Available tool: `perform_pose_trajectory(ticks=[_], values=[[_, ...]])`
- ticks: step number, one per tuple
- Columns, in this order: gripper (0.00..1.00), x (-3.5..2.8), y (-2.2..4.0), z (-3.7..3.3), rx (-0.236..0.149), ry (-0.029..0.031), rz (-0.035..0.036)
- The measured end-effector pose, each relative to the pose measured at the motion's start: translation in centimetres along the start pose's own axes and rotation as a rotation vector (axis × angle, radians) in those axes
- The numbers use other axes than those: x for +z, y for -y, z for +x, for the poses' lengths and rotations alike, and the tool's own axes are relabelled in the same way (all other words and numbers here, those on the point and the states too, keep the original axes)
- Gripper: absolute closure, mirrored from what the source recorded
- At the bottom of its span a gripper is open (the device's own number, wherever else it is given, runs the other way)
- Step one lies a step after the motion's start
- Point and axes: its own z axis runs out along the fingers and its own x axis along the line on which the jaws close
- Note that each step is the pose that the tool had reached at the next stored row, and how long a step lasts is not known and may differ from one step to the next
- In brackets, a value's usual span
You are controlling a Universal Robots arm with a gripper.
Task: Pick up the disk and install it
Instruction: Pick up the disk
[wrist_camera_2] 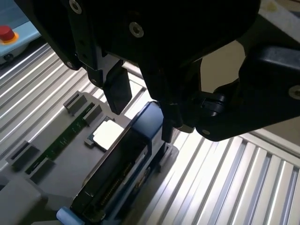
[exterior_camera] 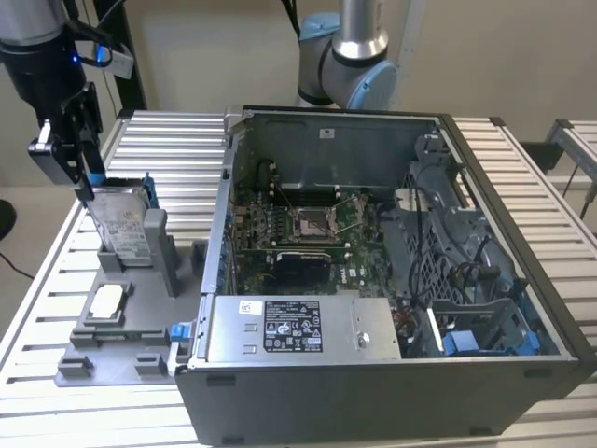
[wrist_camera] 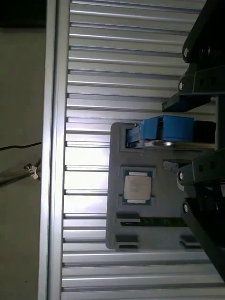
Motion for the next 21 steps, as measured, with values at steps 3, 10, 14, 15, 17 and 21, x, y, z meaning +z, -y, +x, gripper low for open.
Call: perform_pose_trajectory(ticks=[3,10,14,15,17,21], values=[[0.0,0.28,0.01,-0.07,0.0,0.0,-0.0001],[0.0,1.06,0.02,-0.24,0.0,0.0,0.0],[0.0,1.54,0.03,-0.3,0.001,0.0,0.0],[0.0,1.66,0.03,-0.31,0.001,-0.0001,0.0],[0.0,1.92,0.03,-0.33,0.002,-0.0004,0.0],[0.0,2.43,0.02,-0.38,0.004,-0.0008,0.0]])
